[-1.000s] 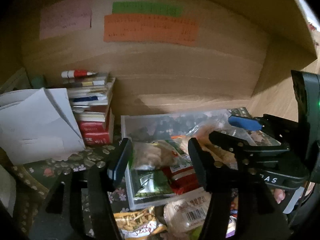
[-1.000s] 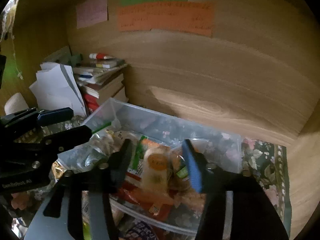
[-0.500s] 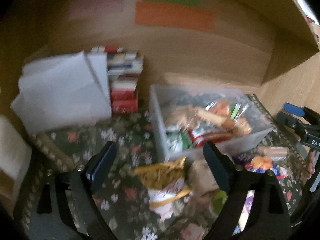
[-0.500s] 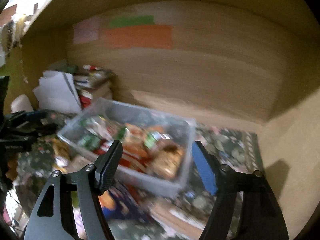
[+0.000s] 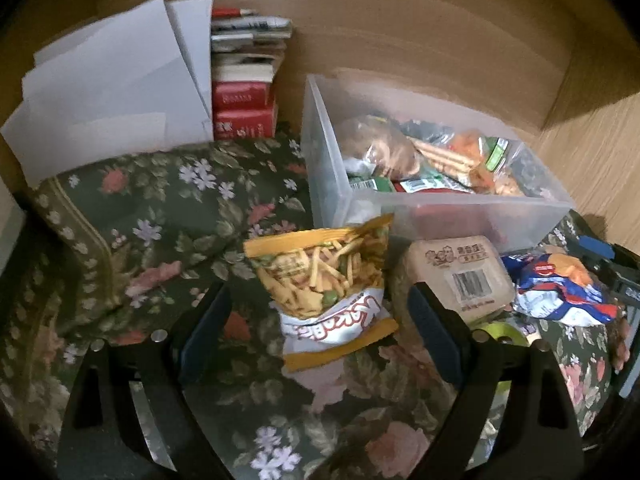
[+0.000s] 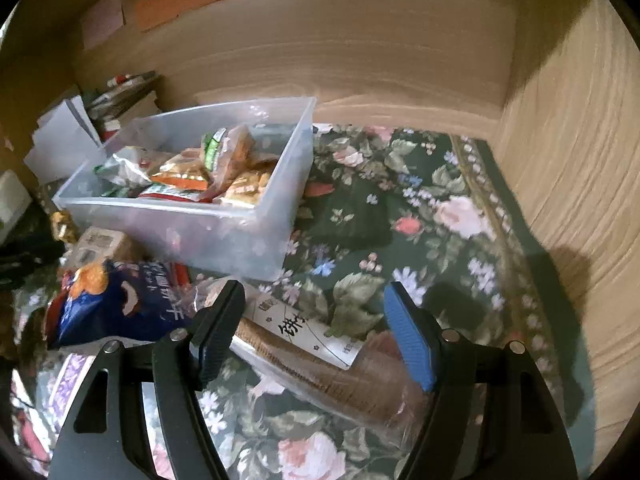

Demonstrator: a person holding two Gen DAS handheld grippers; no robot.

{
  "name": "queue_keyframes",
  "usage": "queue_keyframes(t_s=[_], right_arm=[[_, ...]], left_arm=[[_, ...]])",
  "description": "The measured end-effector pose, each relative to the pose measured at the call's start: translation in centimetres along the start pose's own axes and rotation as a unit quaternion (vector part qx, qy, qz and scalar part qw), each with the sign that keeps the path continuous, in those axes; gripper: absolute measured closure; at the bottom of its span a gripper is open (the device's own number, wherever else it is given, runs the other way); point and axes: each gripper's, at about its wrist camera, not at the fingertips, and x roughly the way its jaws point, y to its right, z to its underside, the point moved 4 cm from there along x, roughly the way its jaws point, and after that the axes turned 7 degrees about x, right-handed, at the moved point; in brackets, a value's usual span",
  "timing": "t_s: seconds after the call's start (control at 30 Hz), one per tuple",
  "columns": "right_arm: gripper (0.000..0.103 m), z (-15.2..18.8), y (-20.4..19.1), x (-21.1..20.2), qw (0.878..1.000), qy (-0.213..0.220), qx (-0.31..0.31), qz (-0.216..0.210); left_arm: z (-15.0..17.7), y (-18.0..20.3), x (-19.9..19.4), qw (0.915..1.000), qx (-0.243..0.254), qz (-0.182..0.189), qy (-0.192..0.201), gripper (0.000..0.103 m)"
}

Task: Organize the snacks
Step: 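Grasp the yellow snack bag with the left tool while the right tool grasps the cracker roll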

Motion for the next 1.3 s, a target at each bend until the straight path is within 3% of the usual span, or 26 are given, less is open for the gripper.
queue_keyframes(t_s=[0.2, 0.33, 0.37, 0.57, 0.77, 0.83, 0.9, 1.03, 1.3], right_arm=[[0.033, 1.4, -0.6, -0.1, 1.000, -0.012, -0.020, -0.006], [0.030, 2.2, -1.6, 0.1, 0.998, -0.017, -0.059, 0.013], [0.030, 2.3, -1.9, 0.3, 0.997, -0.019, -0.071, 0.016], [0.032, 2.5, -2.5, 1.4, 0.994, -0.026, -0.099, 0.028], [0.054, 3.2, -2.8, 0.4, 0.994, -0.027, -0.103, 0.019], [0.065, 3.6, -3.1, -0.5, 0.994, -0.035, -0.100, -0.003], [0.069, 4.1, -3.5, -1.1, 0.994, -0.047, -0.099, -0.030], [0.069, 4.7, -4.4, -0.8, 0.993, -0.044, -0.106, -0.020], [0.070, 5.1, -4.6, 0.5, 0.997, -0.028, -0.076, -0.013]], left_arm=[[-0.4, -0.2, 1.2, 0.9998, -0.011, -0.014, 0.003, 0.016], [-0.2, 0.0, 2.2, 0.9999, -0.005, 0.005, -0.013, 0.053], [-0.2, 0.2, 2.2, 0.9999, -0.002, 0.003, -0.013, 0.055], [0.6, 0.9, 0.4, 0.9998, 0.007, 0.017, 0.004, 0.065], [1.3, 1.5, -2.2, 0.9993, 0.016, 0.025, 0.025, 0.071], [1.4, 1.7, -3.0, 0.9989, 0.019, 0.028, 0.031, 0.073], [1.5, 2.1, -4.1, 0.9984, 0.023, 0.034, 0.038, 0.080], [1.4, 2.8, -5.9, 0.9974, 0.031, 0.040, 0.052, 0.086], [1.8, 3.4, -6.5, 0.9970, 0.049, 0.023, 0.055, 0.087]])
